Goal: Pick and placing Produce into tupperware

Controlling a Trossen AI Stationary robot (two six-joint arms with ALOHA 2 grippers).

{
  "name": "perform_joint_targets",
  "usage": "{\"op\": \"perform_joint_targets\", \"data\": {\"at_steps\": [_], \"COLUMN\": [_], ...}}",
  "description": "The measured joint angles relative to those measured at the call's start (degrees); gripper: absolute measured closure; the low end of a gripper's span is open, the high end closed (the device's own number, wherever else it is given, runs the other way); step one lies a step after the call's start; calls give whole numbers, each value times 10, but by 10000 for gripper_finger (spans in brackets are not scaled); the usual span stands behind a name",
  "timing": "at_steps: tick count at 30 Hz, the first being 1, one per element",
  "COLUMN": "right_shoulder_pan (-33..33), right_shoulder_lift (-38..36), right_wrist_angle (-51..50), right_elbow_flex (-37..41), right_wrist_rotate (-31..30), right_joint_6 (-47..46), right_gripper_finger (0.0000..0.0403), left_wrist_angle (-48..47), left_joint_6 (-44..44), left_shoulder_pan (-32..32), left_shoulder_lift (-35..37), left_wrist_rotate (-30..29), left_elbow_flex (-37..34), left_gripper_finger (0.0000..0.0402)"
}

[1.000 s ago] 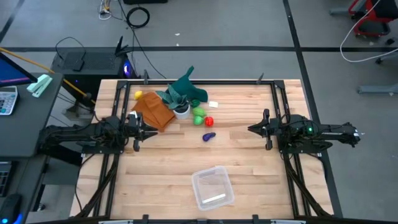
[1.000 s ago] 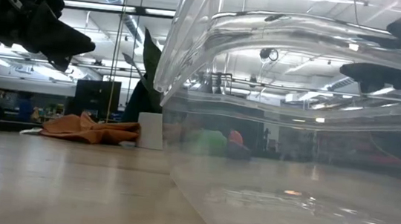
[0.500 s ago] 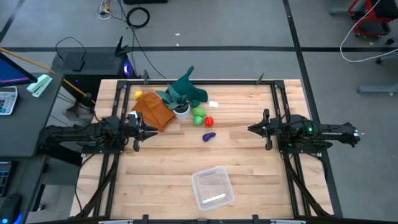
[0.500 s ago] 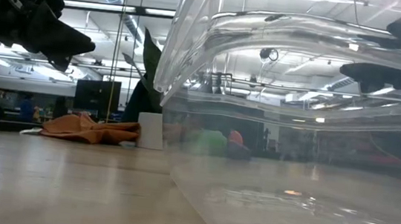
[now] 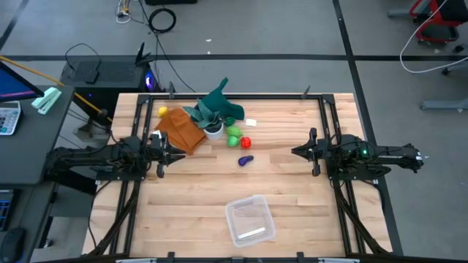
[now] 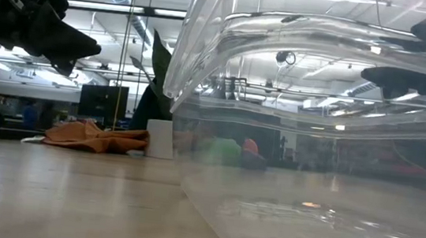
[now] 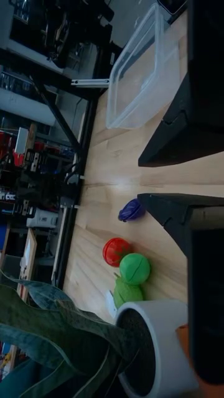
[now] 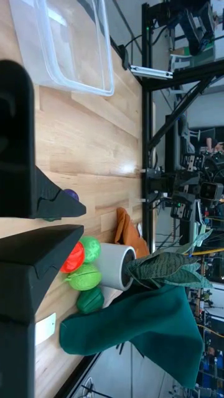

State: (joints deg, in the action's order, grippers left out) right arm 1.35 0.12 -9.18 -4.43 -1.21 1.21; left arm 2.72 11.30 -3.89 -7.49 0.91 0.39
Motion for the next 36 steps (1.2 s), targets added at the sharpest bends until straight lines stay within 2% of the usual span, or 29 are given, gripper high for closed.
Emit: {"op": "perform_joint_targets", "data": {"at_steps": [36], "right_shoulder_pan": [0], "right_shoulder_lift": [0], "right_wrist_angle": [0], "right_elbow_flex": [0], "right_wrist_rotate": [0], "right_joint_6": [0], "right_gripper_finger": [403], "left_wrist_angle": [0], "left_joint_6": [0], "left_shoulder_pan": [0], "left_shoulder_lift": [0], "left_wrist_rotate": [0], "left_elbow_flex": [0], "left_gripper_finger": [319]}}
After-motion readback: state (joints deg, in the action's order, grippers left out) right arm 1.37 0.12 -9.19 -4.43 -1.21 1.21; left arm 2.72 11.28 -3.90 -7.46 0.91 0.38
